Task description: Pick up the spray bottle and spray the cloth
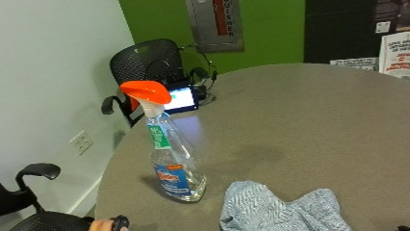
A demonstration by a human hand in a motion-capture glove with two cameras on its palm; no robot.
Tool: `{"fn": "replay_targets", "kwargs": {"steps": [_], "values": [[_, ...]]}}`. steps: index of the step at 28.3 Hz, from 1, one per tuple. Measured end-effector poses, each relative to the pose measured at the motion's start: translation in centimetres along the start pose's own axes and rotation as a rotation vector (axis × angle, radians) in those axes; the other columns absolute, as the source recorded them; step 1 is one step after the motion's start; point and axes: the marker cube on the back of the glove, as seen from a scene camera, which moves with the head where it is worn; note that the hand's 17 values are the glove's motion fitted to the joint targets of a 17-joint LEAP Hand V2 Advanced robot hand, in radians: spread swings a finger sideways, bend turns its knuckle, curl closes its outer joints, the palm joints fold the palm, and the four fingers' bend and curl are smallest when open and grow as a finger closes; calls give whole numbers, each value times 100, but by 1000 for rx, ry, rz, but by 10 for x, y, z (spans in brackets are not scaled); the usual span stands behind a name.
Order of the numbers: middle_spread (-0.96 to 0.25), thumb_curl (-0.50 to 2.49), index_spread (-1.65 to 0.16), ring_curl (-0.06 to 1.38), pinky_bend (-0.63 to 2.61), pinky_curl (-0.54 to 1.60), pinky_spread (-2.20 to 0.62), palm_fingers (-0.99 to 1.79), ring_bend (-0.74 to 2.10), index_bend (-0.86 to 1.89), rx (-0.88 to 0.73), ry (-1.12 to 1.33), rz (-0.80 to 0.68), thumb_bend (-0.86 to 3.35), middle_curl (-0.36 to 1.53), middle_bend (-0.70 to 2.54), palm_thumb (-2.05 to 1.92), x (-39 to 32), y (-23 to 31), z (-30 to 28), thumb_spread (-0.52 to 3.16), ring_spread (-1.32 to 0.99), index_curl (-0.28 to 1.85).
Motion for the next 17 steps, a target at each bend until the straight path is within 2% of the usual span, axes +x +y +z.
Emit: {"fn": "replay_targets", "kwargs": {"steps": [9,13,17], "values": [[-5,8,-34,14,24,15,21,53,27,28,16,-92,-18,8,15,26,17,-9,-3,3,87,-3,19],[-5,12,-34,17,24,17,22,70,34,22,58,-186,-49,15,19,28,31,-28,-21,-9,102,-4,21],[-5,14,-35,20,24,20,23,71,35,17,73,-193,-85,14,22,27,32,-50,-44,-24,110,-4,23]]}}
